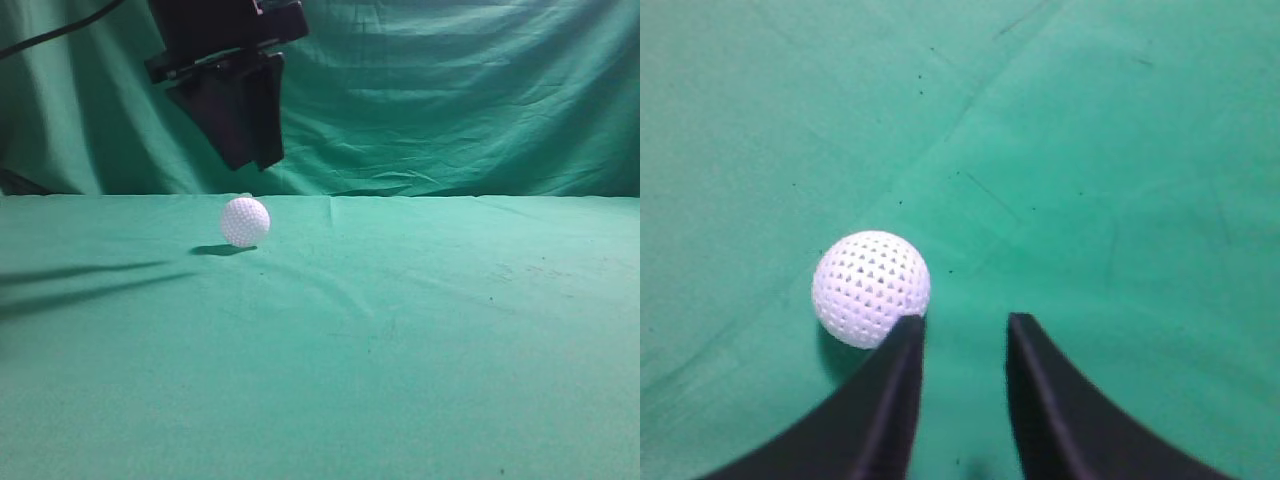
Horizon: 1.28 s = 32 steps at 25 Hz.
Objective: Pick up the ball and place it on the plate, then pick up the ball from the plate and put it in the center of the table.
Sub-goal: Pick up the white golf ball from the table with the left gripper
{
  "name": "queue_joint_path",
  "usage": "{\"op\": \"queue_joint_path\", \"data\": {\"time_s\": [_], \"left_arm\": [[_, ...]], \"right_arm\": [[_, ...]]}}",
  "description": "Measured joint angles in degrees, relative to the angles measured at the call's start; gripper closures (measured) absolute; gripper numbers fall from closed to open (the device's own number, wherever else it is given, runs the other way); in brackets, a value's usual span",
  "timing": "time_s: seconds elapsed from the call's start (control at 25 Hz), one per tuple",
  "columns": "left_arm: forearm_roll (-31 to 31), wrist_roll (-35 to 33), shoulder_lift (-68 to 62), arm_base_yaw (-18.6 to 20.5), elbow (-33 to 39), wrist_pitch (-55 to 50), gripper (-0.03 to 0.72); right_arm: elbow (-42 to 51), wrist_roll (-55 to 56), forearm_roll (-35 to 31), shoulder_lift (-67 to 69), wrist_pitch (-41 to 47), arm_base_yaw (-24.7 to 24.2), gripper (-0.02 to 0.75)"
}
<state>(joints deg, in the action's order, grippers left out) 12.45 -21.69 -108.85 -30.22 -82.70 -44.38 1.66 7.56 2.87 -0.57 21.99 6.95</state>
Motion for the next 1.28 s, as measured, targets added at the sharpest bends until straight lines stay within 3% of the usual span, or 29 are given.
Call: {"op": "queue_joint_path", "data": {"time_s": [0.16, 0.2, 0.28, 0.92, 1.0, 1.28], "left_arm": [[-0.52, 2.04, -0.35, 0.0, 0.0, 2.51, 0.151], [-0.52, 2.15, -0.42, 0.0, 0.0, 3.09, 0.088], [-1.18, 3.68, -0.88, 0.0, 0.0, 3.53, 0.03], [-7.01, 7.13, -8.36, 0.0, -2.72, 7.04, 0.044], [-7.01, 7.92, -9.02, 0.0, -2.83, 7.04, 0.105], [-7.01, 8.08, -10.35, 0.0, -2.94, 5.75, 0.103]], "right_arm": [[0.0, 0.0, 0.0, 0.0, 0.0, 0.0, 0.689], [0.0, 0.0, 0.0, 0.0, 0.0, 0.0, 0.689], [0.0, 0.0, 0.0, 0.0, 0.0, 0.0, 0.689], [0.0, 0.0, 0.0, 0.0, 0.0, 0.0, 0.689], [0.0, 0.0, 0.0, 0.0, 0.0, 0.0, 0.689], [0.0, 0.0, 0.0, 0.0, 0.0, 0.0, 0.689]]}}
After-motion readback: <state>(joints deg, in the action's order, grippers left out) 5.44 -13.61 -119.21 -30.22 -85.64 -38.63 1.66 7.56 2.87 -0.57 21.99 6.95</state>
